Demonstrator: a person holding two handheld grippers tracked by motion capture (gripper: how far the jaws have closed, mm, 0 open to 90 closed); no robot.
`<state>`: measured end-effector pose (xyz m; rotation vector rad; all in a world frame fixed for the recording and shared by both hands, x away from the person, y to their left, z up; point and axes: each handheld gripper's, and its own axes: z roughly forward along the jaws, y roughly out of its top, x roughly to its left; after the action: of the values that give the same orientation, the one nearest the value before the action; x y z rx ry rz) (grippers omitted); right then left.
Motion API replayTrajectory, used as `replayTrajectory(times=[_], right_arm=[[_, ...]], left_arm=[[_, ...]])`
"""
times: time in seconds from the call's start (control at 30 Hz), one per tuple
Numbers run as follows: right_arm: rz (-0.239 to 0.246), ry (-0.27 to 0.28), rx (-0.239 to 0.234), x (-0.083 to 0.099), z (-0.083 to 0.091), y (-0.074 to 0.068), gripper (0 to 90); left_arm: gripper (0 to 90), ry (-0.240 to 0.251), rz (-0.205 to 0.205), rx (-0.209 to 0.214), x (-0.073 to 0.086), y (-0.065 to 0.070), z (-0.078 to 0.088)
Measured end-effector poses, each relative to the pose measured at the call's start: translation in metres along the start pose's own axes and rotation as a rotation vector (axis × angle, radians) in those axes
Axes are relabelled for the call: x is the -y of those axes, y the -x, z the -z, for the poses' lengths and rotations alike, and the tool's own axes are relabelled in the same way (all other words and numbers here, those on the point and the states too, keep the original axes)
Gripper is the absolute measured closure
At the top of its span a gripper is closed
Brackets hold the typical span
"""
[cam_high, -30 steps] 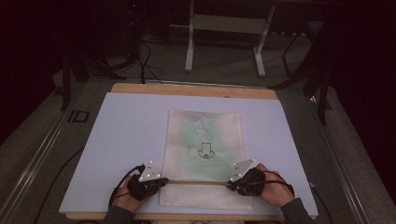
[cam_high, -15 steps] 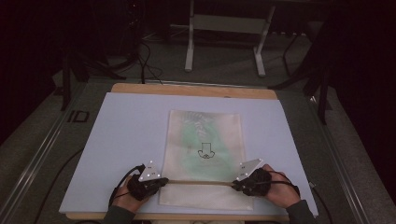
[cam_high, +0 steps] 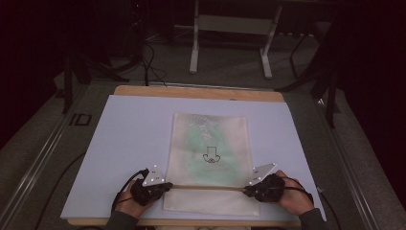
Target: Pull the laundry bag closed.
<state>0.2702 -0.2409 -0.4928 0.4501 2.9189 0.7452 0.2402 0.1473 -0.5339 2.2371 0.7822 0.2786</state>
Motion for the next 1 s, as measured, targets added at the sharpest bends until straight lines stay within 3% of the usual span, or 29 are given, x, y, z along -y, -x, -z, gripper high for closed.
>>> replayTrajectory(times=[0.8, 0.83, 0.87, 0.9, 0.93, 1.0], right_arm=[[-0.096, 0.02, 0.04, 0.028, 0.005, 0.018, 81.7], [-0.091, 0.016, 0.045, 0.029, 0.005, 0.019, 81.5], [-0.098, 0.006, 0.052, 0.03, 0.006, 0.019, 90.0], [-0.094, -0.014, 0.117, 0.032, 0.007, 0.02, 90.0], [-0.128, -0.055, 0.138, 0.036, 0.008, 0.023, 90.0], [-0.15, -0.015, 0.109, 0.045, 0.014, 0.024, 89.9]], left_arm=[[89.4, -0.007, 0.002, -0.005, -0.001, 0.001, 0.0], [89.4, -0.006, 0.004, -0.005, -0.001, 0.001, 0.0], [89.4, -0.007, 0.006, -0.005, -0.001, 0.0, 0.0], [89.4, -0.006, 0.009, -0.003, -0.001, 0.0, 0.0], [89.4, -0.005, 0.012, -0.001, -0.001, 0.0, 0.0], [89.3, -0.002, 0.019, 0.002, 0.0, -0.001, 0.0]])
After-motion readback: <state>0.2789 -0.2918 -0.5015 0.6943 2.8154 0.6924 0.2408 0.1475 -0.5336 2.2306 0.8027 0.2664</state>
